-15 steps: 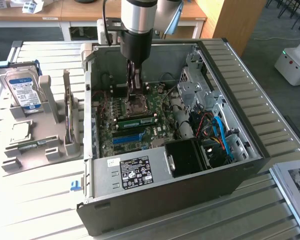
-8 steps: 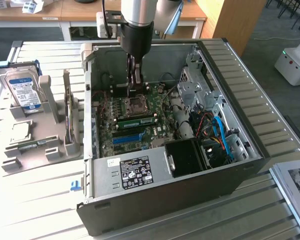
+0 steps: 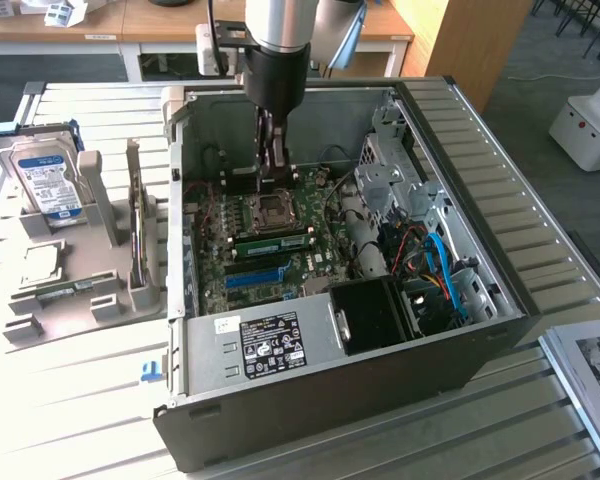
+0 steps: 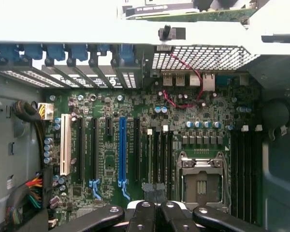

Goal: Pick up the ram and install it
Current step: 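Press down the ram until it locks into place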

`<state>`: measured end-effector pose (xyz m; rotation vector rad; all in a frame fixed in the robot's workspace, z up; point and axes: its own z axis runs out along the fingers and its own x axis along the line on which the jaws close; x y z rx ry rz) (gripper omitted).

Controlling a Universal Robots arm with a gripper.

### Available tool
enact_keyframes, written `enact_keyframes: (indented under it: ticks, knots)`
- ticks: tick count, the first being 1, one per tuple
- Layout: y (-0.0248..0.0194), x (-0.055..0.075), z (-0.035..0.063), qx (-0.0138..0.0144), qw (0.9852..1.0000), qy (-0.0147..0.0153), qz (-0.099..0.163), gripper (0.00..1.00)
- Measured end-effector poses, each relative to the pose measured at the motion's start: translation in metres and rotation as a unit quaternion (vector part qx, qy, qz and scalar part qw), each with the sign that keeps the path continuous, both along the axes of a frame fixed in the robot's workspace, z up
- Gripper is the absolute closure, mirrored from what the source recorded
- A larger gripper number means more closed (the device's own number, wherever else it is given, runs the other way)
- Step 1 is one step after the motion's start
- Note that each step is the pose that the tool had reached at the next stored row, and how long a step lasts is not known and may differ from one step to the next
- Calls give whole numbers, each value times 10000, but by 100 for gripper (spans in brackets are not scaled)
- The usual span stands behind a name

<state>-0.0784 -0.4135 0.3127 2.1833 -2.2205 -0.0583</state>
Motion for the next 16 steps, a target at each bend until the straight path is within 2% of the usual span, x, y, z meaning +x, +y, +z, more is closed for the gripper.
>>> enact_keyframes:
  ticks: [16]
  knots:
    - [-2, 300, 0, 1, 10000, 13, 0, 90]
